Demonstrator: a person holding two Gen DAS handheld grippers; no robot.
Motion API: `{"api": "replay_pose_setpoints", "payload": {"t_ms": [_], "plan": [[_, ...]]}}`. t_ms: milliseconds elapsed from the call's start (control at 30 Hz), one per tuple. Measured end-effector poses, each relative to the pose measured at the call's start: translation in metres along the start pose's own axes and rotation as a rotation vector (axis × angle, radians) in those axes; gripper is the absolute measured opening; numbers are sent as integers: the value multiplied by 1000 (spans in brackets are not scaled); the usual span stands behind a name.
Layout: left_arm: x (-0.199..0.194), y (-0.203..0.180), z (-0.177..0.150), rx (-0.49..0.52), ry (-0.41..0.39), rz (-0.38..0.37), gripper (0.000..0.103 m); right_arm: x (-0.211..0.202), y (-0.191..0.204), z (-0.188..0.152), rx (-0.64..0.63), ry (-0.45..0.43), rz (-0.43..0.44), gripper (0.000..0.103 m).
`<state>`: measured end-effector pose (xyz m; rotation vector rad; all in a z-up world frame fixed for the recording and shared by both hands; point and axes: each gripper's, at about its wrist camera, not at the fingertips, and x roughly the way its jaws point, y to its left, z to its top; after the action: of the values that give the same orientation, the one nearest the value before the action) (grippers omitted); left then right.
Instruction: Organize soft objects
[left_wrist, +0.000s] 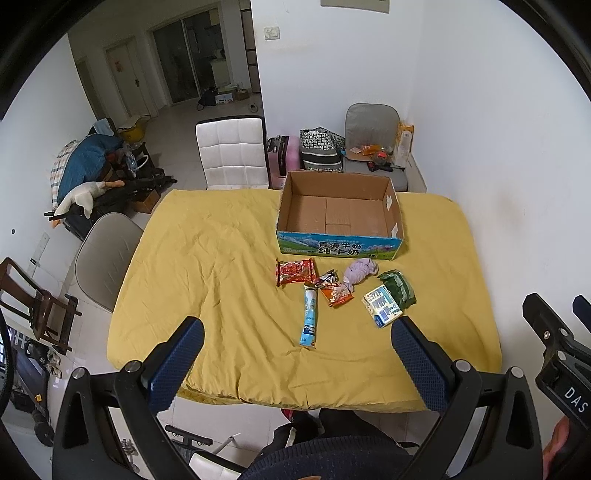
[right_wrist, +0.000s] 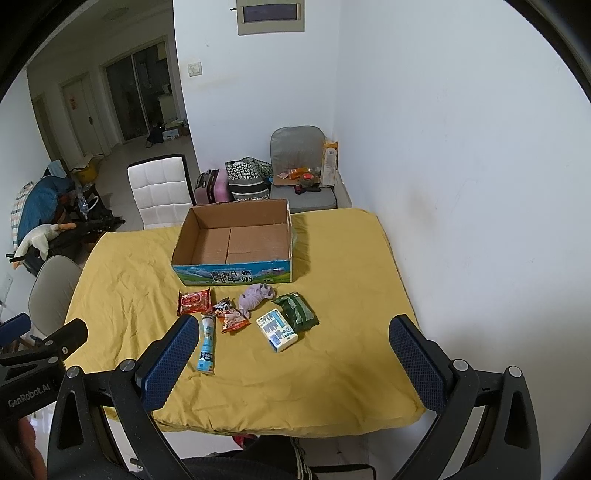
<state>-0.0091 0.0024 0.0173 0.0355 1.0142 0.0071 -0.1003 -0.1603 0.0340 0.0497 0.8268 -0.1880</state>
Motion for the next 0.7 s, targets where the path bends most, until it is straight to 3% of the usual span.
{"api": "replay_pose_setpoints", "payload": {"t_ms": [700], "plan": [[2, 1, 8, 0, -3, -1, 103, -2, 7, 1, -10, -10, 15, 103]]}}
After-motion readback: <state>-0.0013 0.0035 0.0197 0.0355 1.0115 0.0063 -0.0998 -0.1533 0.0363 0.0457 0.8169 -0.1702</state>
